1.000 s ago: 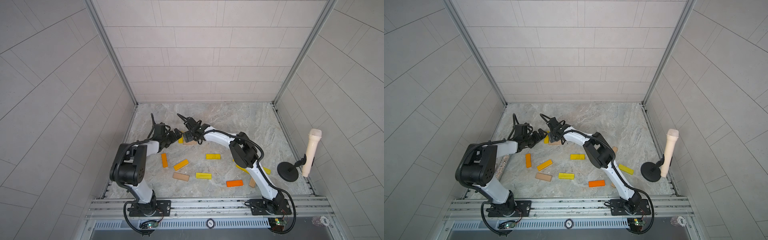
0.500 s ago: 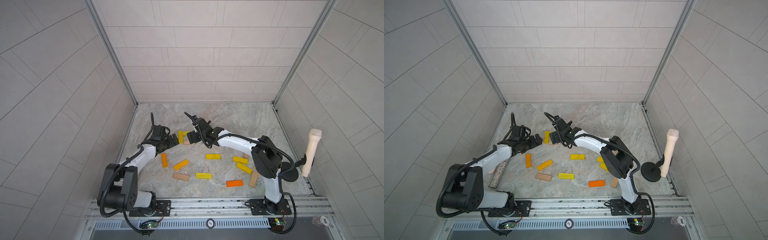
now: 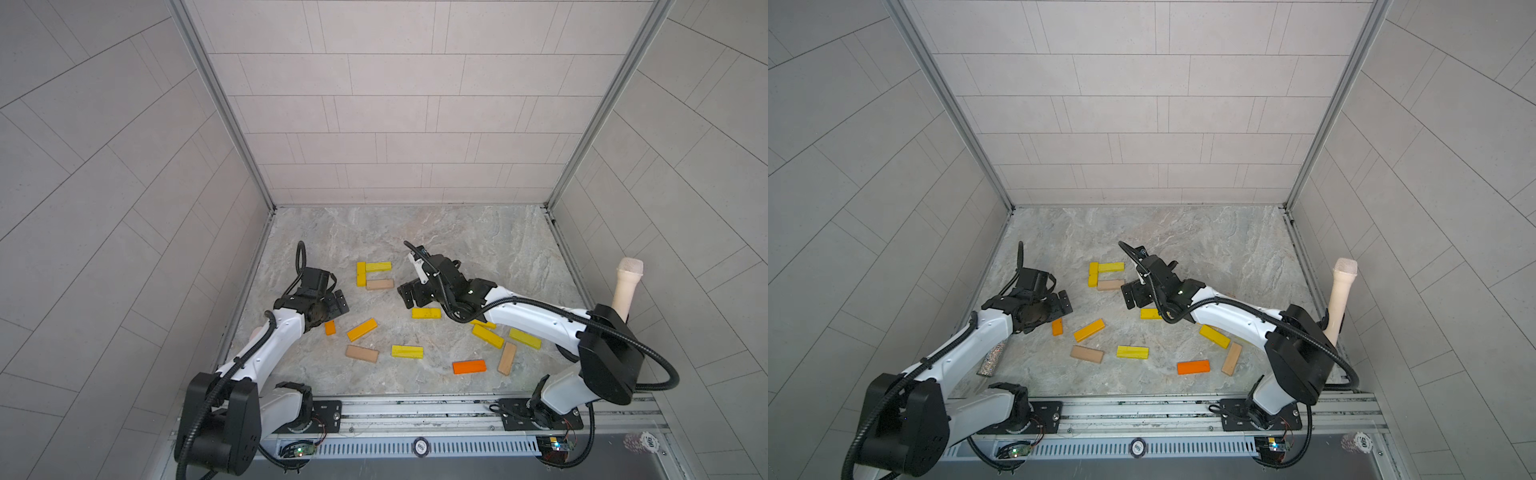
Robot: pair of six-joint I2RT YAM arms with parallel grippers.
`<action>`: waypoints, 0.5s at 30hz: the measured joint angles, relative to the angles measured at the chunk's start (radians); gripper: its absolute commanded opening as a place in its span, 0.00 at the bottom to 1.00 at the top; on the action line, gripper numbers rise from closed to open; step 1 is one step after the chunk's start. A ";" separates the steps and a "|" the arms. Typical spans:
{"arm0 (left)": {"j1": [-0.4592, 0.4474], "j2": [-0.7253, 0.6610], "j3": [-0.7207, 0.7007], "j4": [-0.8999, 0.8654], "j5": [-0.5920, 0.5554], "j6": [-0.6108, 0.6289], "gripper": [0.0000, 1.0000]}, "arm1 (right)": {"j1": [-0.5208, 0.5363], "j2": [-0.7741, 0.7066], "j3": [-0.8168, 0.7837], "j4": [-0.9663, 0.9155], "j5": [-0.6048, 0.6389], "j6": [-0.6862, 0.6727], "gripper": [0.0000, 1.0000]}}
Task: Assemble the number 8 with building blocks
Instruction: Assemble the building block at the center of the board.
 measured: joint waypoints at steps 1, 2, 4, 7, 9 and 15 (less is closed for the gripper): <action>0.000 -0.005 -0.003 -0.005 -0.007 0.000 0.99 | 0.000 -0.034 -0.019 -0.003 0.004 0.002 0.99; 0.000 -0.006 -0.008 -0.008 -0.011 0.001 0.99 | 0.000 -0.061 -0.032 -0.008 0.008 0.003 0.99; 0.000 -0.004 -0.015 -0.013 -0.013 0.001 0.99 | 0.000 -0.115 -0.048 -0.018 0.019 0.003 0.99; 0.000 0.007 -0.019 -0.012 -0.012 0.001 0.99 | 0.000 -0.183 -0.066 -0.023 0.037 0.000 1.00; 0.000 0.016 -0.019 -0.009 -0.010 0.002 0.99 | 0.000 -0.222 -0.081 -0.022 0.053 -0.001 0.99; 0.000 0.039 -0.020 0.007 -0.007 0.005 0.99 | 0.000 -0.272 -0.119 -0.023 0.093 -0.019 0.99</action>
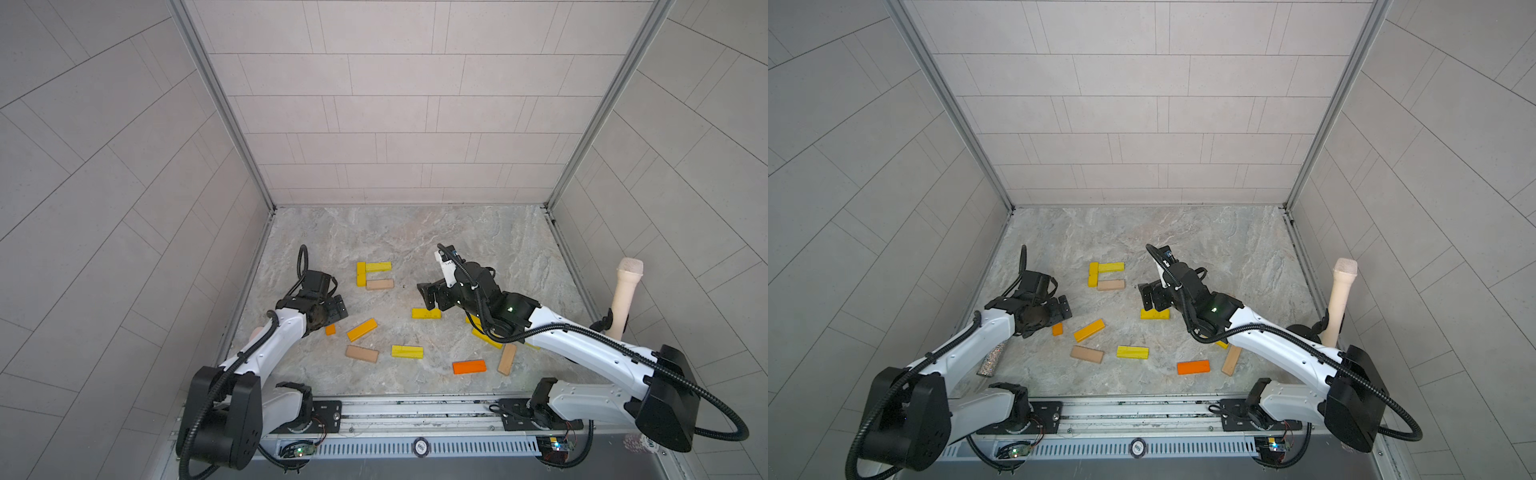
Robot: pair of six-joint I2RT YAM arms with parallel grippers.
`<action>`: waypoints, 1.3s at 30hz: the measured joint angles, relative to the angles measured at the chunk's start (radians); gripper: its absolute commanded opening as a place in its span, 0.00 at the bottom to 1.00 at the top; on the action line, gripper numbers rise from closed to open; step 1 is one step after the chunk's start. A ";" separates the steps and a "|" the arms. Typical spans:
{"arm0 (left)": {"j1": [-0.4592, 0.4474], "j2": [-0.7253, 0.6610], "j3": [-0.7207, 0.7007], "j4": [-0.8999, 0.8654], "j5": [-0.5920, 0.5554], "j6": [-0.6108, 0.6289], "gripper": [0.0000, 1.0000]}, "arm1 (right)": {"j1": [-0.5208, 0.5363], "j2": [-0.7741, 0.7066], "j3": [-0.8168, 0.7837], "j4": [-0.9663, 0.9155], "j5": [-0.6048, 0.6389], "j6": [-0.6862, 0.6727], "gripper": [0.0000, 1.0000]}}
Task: Assemble the number 8 with building blocks
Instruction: Assemble the building block at the center of the board.
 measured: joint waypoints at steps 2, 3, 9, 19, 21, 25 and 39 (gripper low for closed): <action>0.000 0.006 -0.002 0.013 0.002 0.000 0.99 | 0.000 0.001 0.002 -0.010 0.004 -0.005 1.00; 0.000 0.010 -0.005 0.020 0.003 0.000 0.99 | 0.000 0.001 0.004 -0.014 0.005 -0.008 0.99; 0.000 0.071 -0.009 0.036 0.010 0.001 0.98 | 0.000 -0.002 -0.001 -0.013 0.005 -0.024 0.99; -0.015 0.172 0.006 0.050 0.001 0.003 0.85 | 0.000 -0.008 -0.053 -0.005 -0.034 -0.064 0.99; -0.018 0.183 0.013 0.051 -0.006 0.007 0.77 | 0.000 -0.014 -0.060 -0.003 -0.034 -0.069 1.00; -0.025 0.195 0.016 0.050 -0.025 0.014 0.62 | 0.000 -0.021 -0.066 0.003 -0.034 -0.072 0.99; -0.135 0.216 0.037 0.024 -0.047 0.010 0.34 | -0.008 -0.020 -0.089 0.018 -0.039 -0.079 1.00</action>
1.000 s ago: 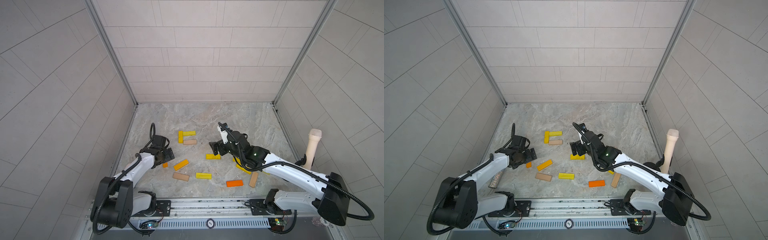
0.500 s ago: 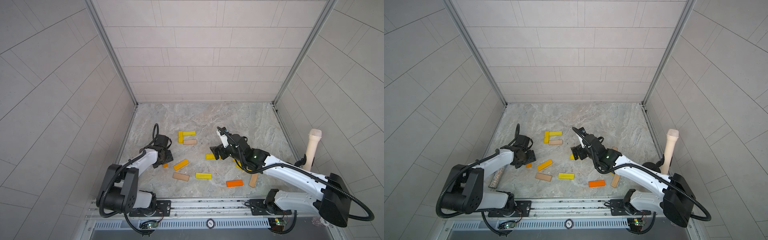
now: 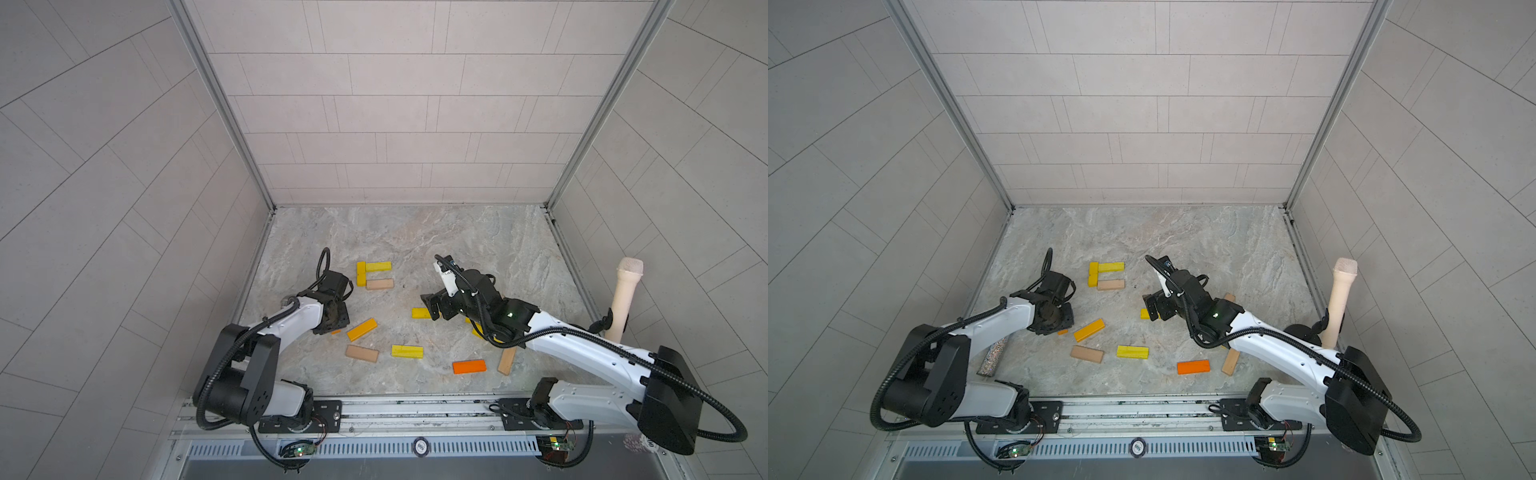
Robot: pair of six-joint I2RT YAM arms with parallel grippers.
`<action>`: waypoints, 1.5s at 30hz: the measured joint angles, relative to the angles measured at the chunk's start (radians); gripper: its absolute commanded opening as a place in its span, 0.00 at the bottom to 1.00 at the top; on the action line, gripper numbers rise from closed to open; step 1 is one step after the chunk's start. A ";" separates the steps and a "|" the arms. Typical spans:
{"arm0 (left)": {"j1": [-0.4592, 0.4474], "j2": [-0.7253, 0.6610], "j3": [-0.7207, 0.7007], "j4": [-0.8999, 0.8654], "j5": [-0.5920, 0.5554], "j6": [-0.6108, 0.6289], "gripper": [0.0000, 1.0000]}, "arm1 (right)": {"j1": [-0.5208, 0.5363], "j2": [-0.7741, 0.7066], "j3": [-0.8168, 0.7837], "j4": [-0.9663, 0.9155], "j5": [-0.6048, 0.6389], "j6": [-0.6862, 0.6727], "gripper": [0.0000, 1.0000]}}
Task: Assemble the number 8 with building blocks
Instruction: Assemble the building block at the center of the board.
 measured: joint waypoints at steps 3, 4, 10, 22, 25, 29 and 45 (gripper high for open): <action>-0.024 0.031 0.029 0.002 0.002 0.001 0.33 | 0.000 0.001 0.000 0.000 0.000 0.000 0.99; -0.029 0.039 0.038 0.002 0.003 0.001 0.33 | 0.000 0.001 0.000 0.000 0.000 0.000 1.00; -0.056 0.121 0.117 0.016 0.027 0.010 0.33 | -0.005 0.001 0.000 0.000 0.001 0.000 0.99; -0.072 0.259 0.257 0.033 0.060 0.044 0.34 | -0.019 0.000 0.000 -0.002 0.001 0.000 0.99; -0.072 0.282 0.285 0.033 0.068 0.053 0.35 | -0.022 0.000 0.000 -0.002 0.001 0.001 0.99; -0.072 0.305 0.310 0.031 0.082 0.063 0.36 | -0.024 0.000 0.000 -0.002 0.001 0.001 0.99; -0.079 0.331 0.341 0.026 0.100 0.093 0.40 | -0.033 0.000 -0.014 -0.001 0.002 0.013 0.99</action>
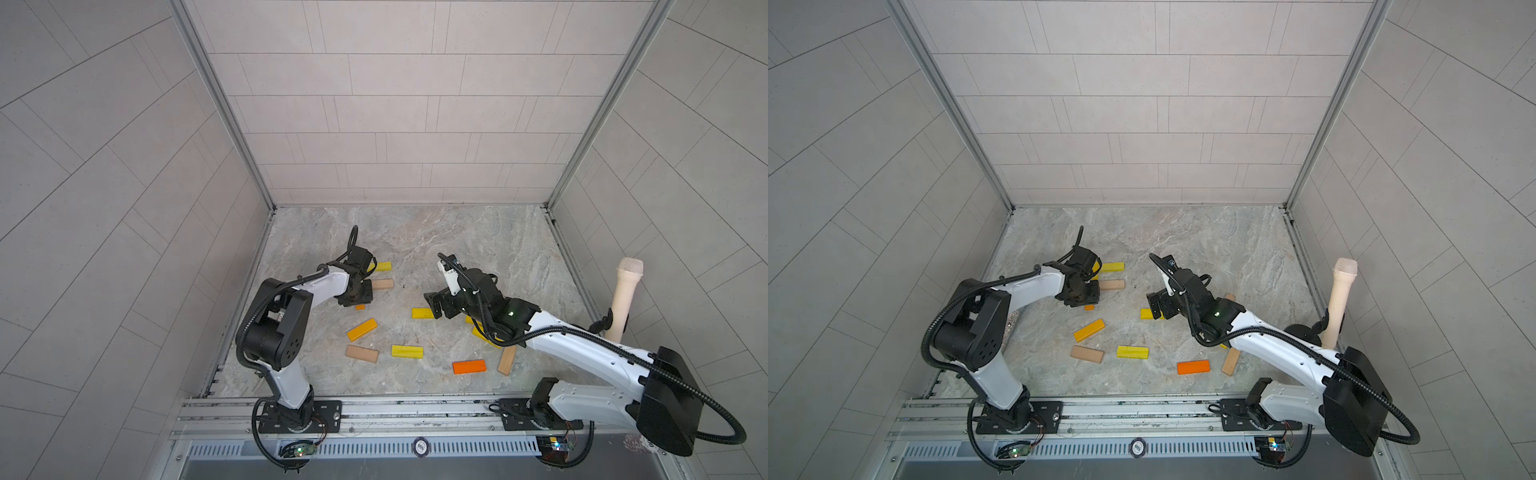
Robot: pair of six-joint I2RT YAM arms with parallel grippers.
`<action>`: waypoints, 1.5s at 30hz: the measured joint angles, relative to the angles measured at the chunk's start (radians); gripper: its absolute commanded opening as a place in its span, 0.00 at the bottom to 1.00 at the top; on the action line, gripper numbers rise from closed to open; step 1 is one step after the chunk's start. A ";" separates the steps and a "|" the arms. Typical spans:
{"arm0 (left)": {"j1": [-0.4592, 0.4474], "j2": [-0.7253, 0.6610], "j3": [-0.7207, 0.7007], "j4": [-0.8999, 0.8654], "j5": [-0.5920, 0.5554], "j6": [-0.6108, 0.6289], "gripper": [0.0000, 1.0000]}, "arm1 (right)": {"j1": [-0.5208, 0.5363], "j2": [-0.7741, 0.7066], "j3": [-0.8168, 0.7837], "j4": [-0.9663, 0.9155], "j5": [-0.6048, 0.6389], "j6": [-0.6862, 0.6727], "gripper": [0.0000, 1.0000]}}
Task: Assemble the number 8 with building blocks
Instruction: Assemble the building block at the center of the board, then pick up the building block from the center of the board.
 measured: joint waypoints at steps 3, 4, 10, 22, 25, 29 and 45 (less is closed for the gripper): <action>-0.001 0.006 0.009 -0.003 0.001 0.003 0.40 | -0.001 0.000 -0.001 0.000 0.000 0.004 0.99; -0.002 0.008 0.010 -0.002 0.000 0.003 0.40 | -0.002 0.000 -0.001 0.000 0.000 0.005 1.00; -0.004 0.010 0.013 -0.002 0.000 0.003 0.40 | -0.005 0.000 -0.001 0.000 0.000 0.007 0.99; -0.010 -0.025 -0.006 -0.008 0.020 0.017 0.50 | -0.005 0.000 -0.001 0.000 -0.016 0.006 1.00; -0.014 -0.090 -0.039 -0.018 0.042 0.030 0.50 | -0.005 0.000 -0.001 0.000 -0.038 0.001 0.99; -0.018 -0.200 -0.079 -0.026 0.065 0.059 0.54 | -0.005 0.000 -0.001 -0.001 -0.064 -0.012 1.00; -0.130 -0.272 -0.123 -0.122 0.048 0.095 0.68 | -0.005 0.039 0.007 -0.075 -0.153 -0.035 1.00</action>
